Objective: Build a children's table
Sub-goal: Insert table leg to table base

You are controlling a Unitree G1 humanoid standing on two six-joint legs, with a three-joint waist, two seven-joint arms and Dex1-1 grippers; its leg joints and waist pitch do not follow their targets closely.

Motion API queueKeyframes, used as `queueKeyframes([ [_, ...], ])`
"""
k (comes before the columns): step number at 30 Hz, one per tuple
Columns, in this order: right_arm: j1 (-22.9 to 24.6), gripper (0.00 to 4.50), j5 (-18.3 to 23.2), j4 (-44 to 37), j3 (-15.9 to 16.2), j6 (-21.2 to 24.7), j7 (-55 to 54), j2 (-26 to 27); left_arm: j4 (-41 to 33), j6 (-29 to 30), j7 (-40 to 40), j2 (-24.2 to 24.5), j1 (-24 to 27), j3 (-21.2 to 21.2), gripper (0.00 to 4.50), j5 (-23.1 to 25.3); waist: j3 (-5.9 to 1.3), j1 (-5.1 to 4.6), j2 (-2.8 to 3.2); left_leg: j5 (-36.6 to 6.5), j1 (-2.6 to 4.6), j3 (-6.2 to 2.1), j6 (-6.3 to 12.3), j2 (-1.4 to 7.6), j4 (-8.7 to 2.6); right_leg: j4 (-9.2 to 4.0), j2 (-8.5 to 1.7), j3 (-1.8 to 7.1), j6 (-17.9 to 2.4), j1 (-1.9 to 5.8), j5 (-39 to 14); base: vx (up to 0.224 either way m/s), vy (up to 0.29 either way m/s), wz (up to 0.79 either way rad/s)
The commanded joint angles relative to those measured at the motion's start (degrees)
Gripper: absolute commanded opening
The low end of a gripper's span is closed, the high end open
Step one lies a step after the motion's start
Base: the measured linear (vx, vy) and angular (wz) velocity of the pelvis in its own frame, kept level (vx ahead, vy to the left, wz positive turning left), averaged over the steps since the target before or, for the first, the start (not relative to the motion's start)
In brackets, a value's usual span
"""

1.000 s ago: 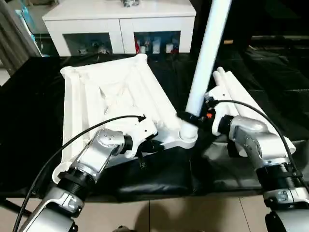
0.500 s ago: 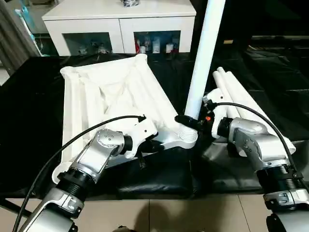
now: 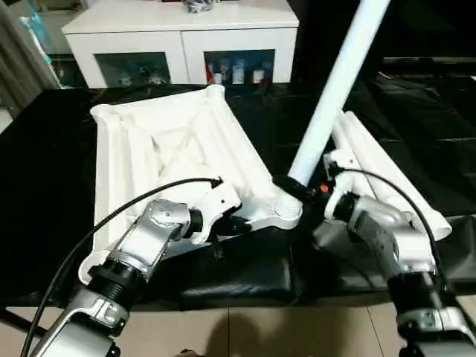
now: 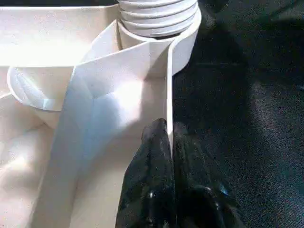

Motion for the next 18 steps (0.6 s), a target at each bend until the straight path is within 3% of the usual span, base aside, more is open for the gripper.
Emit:
queueKeyframes([
  [1, 4.8, 1.86, -2.4, 0.6, 1.8, 0.4, -1.6, 0.5, -0.4, -0.4, 0.1, -0.7, -1.0, 1.5, 0.00, -1.5, -3.79, -0.10, -0.47, -19.3, 1.52, -1.02, 0.15, 1.48, -5.02, -4.83, -1.20, 1.11, -10.6, 1.91, -17.7, 0.000, 0.000, 0.00],
  [3, 6.3, 1.86, -3.0, -1.1, 2.6, -0.2, -2.0, 0.3, -0.3, -0.4, 0.0, -0.7, -1.1, 1.5, 0.00, -1.4, -3.92, 0.11, -0.59, -18.5, 1.54, -1.04, 0.39, 1.52, -5.04, -4.72, -1.22, 1.16, -10.5, 2.00, -16.8, 0.000, 0.000, 0.00],
  [5, 7.3, 1.86, -4.5, -2.9, 4.2, -0.2, -2.5, -0.4, -0.2, -0.5, -0.1, -0.7, -1.2, 1.3, 0.00, -1.2, -3.89, 0.17, -0.25, -18.3, 1.48, -1.07, 0.38, 1.50, -5.12, -4.70, -1.10, 1.11, -10.4, 2.02, -16.2, 0.000, 0.000, 0.00],
  [8, 7.8, 1.86, -6.7, -4.1, 6.1, -0.4, -2.8, -1.5, -0.2, -0.5, 0.0, -0.6, -1.3, 1.3, 0.00, -1.0, -3.80, 0.07, -0.28, -19.6, 1.43, -1.13, 0.14, 1.44, -5.22, -4.84, -1.17, 1.05, -10.1, 2.05, -18.2, 0.000, 0.000, 0.00],
  [10, 8.7, 1.86, -8.3, -6.5, 8.1, -0.3, -2.5, -2.3, -0.3, -0.2, 0.1, -0.8, -1.3, 1.3, 0.00, -1.0, -3.75, 0.07, -0.76, -20.4, 1.53, -1.09, -0.19, 1.49, -5.25, -5.09, -1.13, 1.13, -9.4, 1.92, -19.9, 0.000, 0.000, 0.00],
  [11, 8.9, 1.86, -8.1, -7.1, 8.2, -0.1, -2.6, -2.2, -0.3, -0.2, 0.1, -0.8, -1.3, 1.4, 0.00, -1.0, -3.79, 0.16, -0.53, -20.2, 1.54, -1.12, -0.15, 1.50, -5.29, -5.07, -1.19, 1.20, -9.2, 1.91, -19.8, 0.000, 0.000, 0.00],
  [12, 9.0, 1.86, -8.0, -7.5, 8.4, 0.2, -2.6, -2.1, -0.3, -0.2, 0.1, -0.8, -1.3, 1.4, 0.00, -1.0, -3.80, 0.09, -0.81, -20.0, 1.50, -1.08, -0.03, 1.51, -5.31, -5.08, -1.16, 1.21, -9.1, 1.89, -19.5, 0.000, 0.000, 0.00],
  [18, 7.6, 1.86, -8.4, -7.0, 9.9, 2.4, -2.7, -1.8, -0.1, -0.4, 0.3, -0.8, -1.3, 1.6, 0.00, -0.9, -3.70, -0.03, -1.04, -20.1, 1.34, -1.16, 0.29, 1.49, -5.37, -5.10, -1.26, 1.19, -9.0, 1.93, -20.7, 0.000, 0.000, 0.00],
])
